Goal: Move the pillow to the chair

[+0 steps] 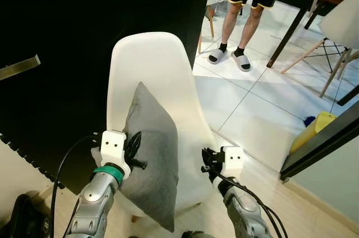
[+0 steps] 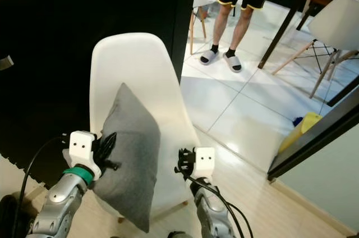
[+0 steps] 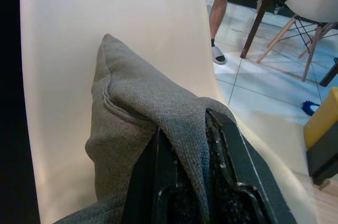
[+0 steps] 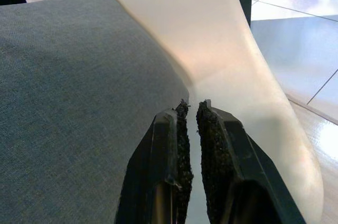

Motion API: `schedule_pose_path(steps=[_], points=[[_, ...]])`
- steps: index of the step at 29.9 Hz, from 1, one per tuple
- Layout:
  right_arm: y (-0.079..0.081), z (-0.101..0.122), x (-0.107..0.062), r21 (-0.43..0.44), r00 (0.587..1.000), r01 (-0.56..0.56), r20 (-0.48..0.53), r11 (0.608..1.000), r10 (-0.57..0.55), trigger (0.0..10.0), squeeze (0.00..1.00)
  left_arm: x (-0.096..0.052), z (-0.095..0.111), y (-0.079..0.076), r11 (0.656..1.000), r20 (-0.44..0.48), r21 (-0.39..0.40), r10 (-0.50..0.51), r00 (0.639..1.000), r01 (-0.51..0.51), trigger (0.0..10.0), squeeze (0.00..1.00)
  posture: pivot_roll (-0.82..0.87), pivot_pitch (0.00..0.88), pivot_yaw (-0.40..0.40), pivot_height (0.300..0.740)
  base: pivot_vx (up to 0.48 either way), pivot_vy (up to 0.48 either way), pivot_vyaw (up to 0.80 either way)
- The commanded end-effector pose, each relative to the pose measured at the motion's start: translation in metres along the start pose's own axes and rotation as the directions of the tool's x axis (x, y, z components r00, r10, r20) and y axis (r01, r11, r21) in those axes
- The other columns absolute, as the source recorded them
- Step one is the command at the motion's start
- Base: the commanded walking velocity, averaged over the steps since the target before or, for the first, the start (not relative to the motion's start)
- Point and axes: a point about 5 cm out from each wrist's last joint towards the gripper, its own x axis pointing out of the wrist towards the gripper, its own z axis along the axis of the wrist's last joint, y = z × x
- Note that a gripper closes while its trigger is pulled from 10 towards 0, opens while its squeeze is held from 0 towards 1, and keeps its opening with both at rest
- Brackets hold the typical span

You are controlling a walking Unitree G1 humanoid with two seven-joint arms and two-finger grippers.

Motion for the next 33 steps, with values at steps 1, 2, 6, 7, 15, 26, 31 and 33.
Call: schedule_pose_path(steps=[1, 2, 6, 7, 15, 26, 31, 33], points=[[-0.0036, -0.009, -0.0047, 0.022, 0.999, 0.022, -0.035, 1.0, -0.022, 10.0, 0.0, 0.0011, 0.006, -0.0017, 1.0, 0.042, 0.012, -0.013, 0.999, 0.012, 10.0, 0.0, -0.02, 0.03, 0.035, 0.725, 0.0, 0.0, 0.0], [-0.0036, -0.009, -0.0047, 0.022, 0.999, 0.022, -0.035, 1.0, -0.022, 10.0, 0.0, 0.0011, 0.006, -0.0017, 1.0, 0.042, 0.012, -0.013, 0.999, 0.012, 10.0, 0.0, -0.02, 0.03, 0.035, 0.725, 0.0, 0.0, 0.0], [-0.0037, -0.0087, -0.0046, 0.024, 0.999, 0.025, -0.033, 0.999, -0.024, 10.0, 0.0, 0.0016, 0.0063, -0.0016, 1.0, 0.043, 0.015, -0.014, 0.999, 0.013, 10.0, 0.0, -0.02, 0.028, 0.038, 0.715, 0.0, 0.0, 0.0], [-0.0036, -0.0084, -0.0045, 0.025, 0.999, 0.026, -0.031, 0.999, -0.025, 10.0, 0.0, 0.0019, 0.0064, -0.0015, 1.0, 0.044, 0.017, -0.015, 0.999, 0.015, 10.0, 0.0, -0.02, 0.027, 0.038, 0.71, 0.0, 0.0, 0.0], [-0.003, -0.0085, -0.0046, 0.029, 0.999, 0.027, -0.03, 0.999, -0.026, 10.0, 0.0, 0.002, 0.0069, -0.0024, 1.0, 0.047, 0.02, -0.023, 0.999, 0.023, 10.0, 0.0, -0.02, 0.021, 0.04, 0.68, 0.0, 0.0, 0.0], [-0.0043, -0.0087, -0.0049, 0.024, 0.999, 0.027, -0.032, 0.999, -0.026, 10.0, 0.0, 0.0014, 0.0064, -0.0021, 1.0, 0.047, 0.021, -0.022, 0.999, 0.021, 10.0, 0.0, -0.02, 0.019, 0.036, 0.64, 0.0, 0.0, 0.0], [-0.0036, -0.0085, -0.0049, 0.024, 0.999, 0.025, -0.03, 0.999, -0.024, 10.0, 0.0, 0.0013, 0.0066, -0.0014, 1.0, 0.048, 0.022, -0.019, 0.999, 0.018, 10.0, 0.0, -0.02, 0.02, 0.034, 0.62, 0.0, 0.0, 0.0], [-0.0035, -0.0083, -0.005, 0.024, 0.999, 0.025, -0.028, 0.999, -0.024, 10.0, 0.0, 0.0011, 0.0065, -0.0011, 1.0, 0.047, 0.022, -0.018, 0.999, 0.017, 10.0, 0.0, -0.02, 0.023, 0.034, 0.62, 0.0, 0.0, 0.0]])
